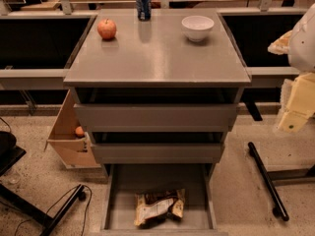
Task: Pick brown chip bag from bottom drawer and place on counter
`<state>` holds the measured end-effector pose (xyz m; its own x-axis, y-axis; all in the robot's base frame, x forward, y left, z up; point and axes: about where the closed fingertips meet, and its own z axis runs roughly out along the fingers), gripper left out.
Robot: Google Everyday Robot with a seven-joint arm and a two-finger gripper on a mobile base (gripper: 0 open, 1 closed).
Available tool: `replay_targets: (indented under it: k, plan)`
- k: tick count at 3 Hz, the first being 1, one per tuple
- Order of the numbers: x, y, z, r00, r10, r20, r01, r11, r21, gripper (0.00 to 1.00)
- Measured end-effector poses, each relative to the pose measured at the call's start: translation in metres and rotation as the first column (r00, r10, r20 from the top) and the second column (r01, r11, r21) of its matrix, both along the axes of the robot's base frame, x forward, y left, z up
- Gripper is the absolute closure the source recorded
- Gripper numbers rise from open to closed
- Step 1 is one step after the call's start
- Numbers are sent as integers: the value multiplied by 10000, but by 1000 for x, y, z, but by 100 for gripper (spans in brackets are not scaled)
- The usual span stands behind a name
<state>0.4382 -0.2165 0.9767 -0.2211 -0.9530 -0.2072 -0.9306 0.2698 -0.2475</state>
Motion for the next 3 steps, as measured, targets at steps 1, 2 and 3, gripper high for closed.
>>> replay_targets:
  k: [1, 2, 3]
  plan:
    - [0, 0, 0, 10000, 0, 1, 0, 10000, 1, 0]
    - [-1, 3, -25, 9999, 49, 138, -53, 9997, 251, 0]
    - [-12, -1, -83, 9998, -41, 206, 27, 9976, 694, 0]
